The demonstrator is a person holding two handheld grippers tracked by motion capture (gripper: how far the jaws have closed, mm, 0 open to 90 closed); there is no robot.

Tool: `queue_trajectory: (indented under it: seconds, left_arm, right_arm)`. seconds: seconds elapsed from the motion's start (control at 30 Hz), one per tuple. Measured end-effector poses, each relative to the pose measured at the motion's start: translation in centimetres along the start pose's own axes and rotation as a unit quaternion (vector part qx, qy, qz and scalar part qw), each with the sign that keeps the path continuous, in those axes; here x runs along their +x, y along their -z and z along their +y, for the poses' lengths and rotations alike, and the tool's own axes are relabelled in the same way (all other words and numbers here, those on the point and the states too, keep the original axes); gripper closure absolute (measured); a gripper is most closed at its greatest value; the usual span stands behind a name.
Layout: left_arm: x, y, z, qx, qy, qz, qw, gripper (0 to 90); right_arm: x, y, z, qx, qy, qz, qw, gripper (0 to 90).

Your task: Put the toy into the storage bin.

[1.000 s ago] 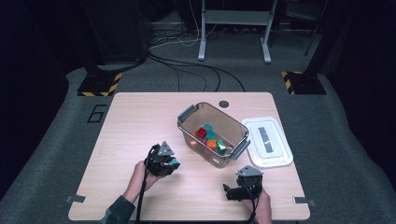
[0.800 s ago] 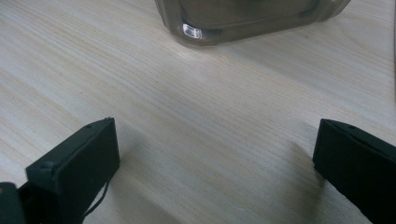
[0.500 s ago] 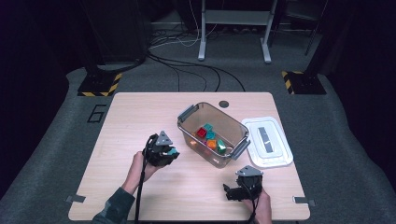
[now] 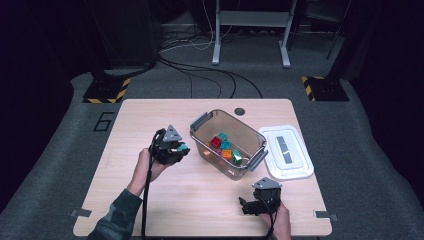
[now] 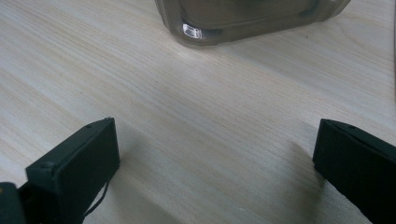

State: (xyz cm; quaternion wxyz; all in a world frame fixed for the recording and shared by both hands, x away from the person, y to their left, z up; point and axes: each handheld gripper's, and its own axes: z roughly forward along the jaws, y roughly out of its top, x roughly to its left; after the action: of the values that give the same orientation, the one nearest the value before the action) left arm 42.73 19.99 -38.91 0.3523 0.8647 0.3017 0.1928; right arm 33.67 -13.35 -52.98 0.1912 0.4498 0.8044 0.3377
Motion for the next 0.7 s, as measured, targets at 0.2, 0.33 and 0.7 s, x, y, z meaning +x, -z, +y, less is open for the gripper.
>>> queue_trajectory:
  seconds: [0.2,0.33,0.7]
  left_arm:
    - [0.8,0.8,1.9,-0.010,-0.008,0.013,0.9998,66.7]
    - [1.2,1.2,3.1,-0.017,-0.014,0.019,0.9996,66.7]
    - [1.9,1.2,6.1,-0.029,-0.020,0.026,0.9990,66.7]
  right_arm:
    - [0.0,0.0,0.0,0.000,0.000,0.000,1.0000,0.0]
    - [0.0,0.0,0.0,0.000,0.000,0.000,1.0000,0.0]
    - [0.0,0.0,0.0,0.000,0.000,0.000,1.0000,0.0]
